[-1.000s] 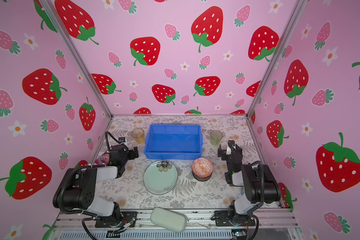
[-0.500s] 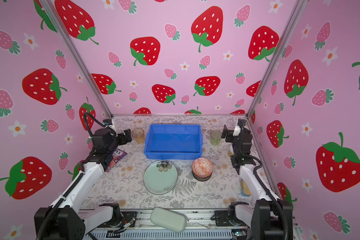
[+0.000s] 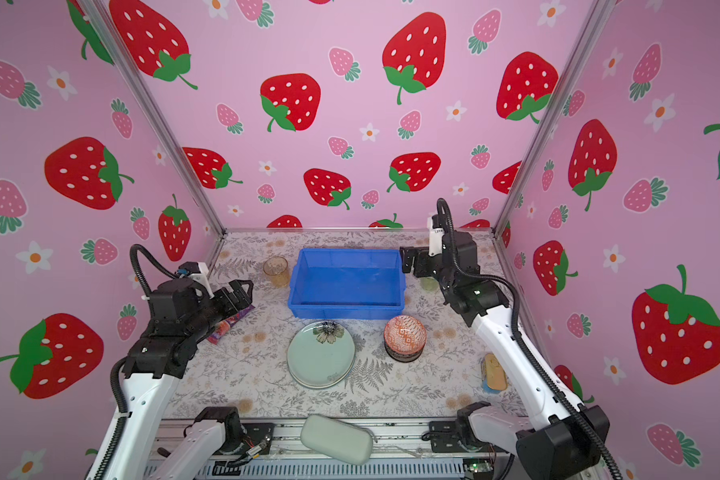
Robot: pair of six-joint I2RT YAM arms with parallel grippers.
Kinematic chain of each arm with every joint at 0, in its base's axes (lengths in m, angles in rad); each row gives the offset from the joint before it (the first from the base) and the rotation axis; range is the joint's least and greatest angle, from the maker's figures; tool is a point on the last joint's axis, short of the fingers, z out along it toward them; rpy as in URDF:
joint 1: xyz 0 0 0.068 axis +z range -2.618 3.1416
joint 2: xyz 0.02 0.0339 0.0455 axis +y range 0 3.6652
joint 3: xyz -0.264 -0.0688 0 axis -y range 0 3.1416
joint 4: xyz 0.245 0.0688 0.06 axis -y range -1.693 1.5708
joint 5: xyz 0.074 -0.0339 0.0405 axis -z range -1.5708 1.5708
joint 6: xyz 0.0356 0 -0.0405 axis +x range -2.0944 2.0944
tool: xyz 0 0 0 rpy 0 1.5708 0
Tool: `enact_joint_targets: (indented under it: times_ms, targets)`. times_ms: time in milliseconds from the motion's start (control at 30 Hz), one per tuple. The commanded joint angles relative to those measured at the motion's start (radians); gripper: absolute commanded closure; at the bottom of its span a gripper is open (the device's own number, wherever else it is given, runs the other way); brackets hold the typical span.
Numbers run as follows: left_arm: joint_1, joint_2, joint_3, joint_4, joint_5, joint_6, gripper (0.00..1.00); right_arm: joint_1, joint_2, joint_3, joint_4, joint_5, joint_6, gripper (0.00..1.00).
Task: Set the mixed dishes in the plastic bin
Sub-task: 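Move both grippers toward the plate stack from opposite sides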
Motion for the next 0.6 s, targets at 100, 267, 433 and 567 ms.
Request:
enact_joint_targets:
  times_ms: [100, 267, 433, 567]
  targets:
    - [0.005, -0.113, 0.033, -0.381, 0.053, -0.119, 0.01, 0.212, 0.055, 0.032, -0.18, 0.097, 0.076, 0.01]
    - [0.002, -0.204, -0.049, -0.457, 0.119, -0.162, 0.01, 0.364, 0.099, -0.003, -0.174, 0.139, 0.154, 0.01]
    - [0.003, -0.247, -0.139, -0.437, 0.191, -0.205, 0.01, 0.46, 0.156, -0.027, -0.149, 0.086, 0.229, 0.01]
    - [0.001, -0.245, -0.206, -0.394, 0.216, -0.237, 0.01, 0.488, 0.193, -0.058, -0.123, 0.011, 0.25, 0.01]
